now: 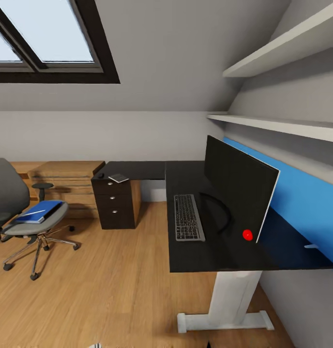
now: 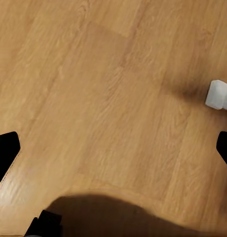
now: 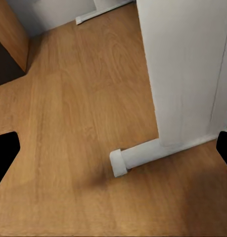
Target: In the bedroom, organize the workspace by keeping the computer under the desk, ensuring the monitor is on the desk, placing the keyboard on the desk next to the monitor, placing the mouse on the desk next to the keyboard, moving the folder from the swivel chair onto the desk next to the mouse, stacking the notebook on top of the folder with the pen on top of the notebook, and positioning the swivel chair next to the desk.
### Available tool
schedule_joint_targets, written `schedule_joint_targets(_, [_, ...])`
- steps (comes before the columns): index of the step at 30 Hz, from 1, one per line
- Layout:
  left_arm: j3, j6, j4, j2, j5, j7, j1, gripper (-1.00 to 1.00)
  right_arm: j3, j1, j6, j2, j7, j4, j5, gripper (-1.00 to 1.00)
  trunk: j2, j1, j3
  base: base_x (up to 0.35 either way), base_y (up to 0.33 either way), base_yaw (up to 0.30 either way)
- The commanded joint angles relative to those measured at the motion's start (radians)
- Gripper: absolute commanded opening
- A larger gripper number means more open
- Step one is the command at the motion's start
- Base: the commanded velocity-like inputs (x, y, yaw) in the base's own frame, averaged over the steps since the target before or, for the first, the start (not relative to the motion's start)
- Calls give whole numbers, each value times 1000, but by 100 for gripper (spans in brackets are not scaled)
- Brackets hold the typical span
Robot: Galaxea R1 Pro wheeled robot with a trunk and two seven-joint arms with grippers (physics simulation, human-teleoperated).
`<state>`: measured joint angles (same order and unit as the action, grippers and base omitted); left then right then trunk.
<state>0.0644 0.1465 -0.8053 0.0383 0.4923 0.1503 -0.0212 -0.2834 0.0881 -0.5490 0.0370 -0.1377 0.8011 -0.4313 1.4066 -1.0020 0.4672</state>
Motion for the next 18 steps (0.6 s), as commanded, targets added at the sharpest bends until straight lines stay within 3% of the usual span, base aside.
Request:
schedule_joint_targets(1, [6,2,-2,2,10,9,0,100,-3,0,-3,0,-6,-2,-1,100,1,0,1,-237,240,3])
schedule_joint_targets(10, [7,2,-2,1,9,9,0,100,-3,-18,-6,10,-6,-103,11,100,1,0,-1,-152,292,218])
schedule_joint_targets(18, [8,2,-2,2,9,9,0,100,-3,-82,-6,11,-8,-207,6,100,1,0,-1,125,316,282])
